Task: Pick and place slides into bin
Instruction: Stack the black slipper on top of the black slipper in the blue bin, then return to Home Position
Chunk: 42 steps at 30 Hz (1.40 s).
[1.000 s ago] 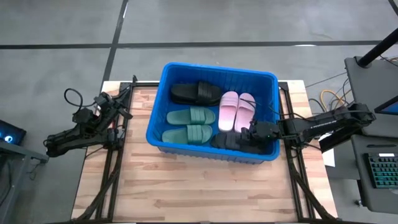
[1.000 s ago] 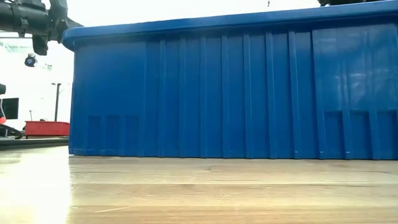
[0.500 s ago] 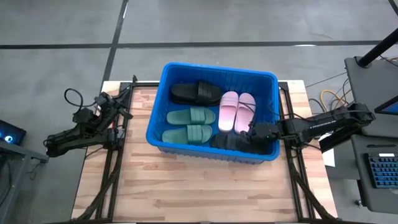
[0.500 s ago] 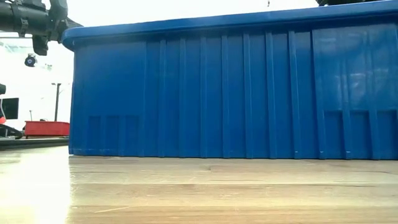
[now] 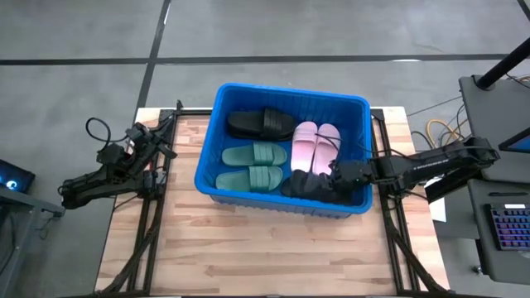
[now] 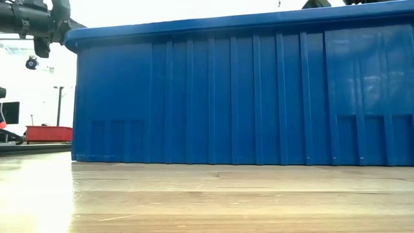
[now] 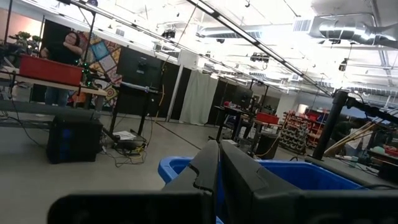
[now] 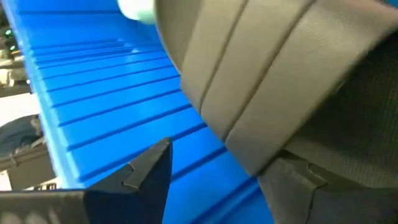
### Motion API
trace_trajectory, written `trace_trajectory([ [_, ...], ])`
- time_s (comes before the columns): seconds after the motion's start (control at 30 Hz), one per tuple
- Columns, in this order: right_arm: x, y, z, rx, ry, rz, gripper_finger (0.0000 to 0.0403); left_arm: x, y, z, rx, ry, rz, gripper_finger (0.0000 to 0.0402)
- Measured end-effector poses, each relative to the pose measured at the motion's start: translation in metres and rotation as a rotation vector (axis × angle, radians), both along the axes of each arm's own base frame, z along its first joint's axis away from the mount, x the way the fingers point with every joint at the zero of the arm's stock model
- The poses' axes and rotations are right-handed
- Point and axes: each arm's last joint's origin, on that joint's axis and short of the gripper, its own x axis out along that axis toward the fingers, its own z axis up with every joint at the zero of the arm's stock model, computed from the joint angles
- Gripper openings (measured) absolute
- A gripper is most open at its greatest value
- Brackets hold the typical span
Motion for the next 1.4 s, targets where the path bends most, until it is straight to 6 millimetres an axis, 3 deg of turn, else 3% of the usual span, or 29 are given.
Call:
trace_trajectory([
  [0.7, 0.002, 0.005, 0.037, 0.052, 0.043, 0.156, 0.0215, 0.0, 0.0, 0.0, -0.001, 0.0, -0.001, 0.0002],
  [0.97, -0.009, 0.002, 0.053, -0.004, 0.203, 0.138, 0.0215, 0.0, 0.0, 0.0, -0.001, 0.0, -0.001, 0.0002],
  [1.23, -0.005, 0.0, 0.081, -0.136, 0.122, 0.141, 0.0215, 0.0, 0.0, 0.0, -0.001, 0.0, -0.002, 0.0002],
  [1.4, -0.002, -0.005, 0.113, -0.465, 0.003, 0.105, 0.0214, 0.0, 0.0, 0.0, 0.002, 0.001, -0.008, 0.0002],
])
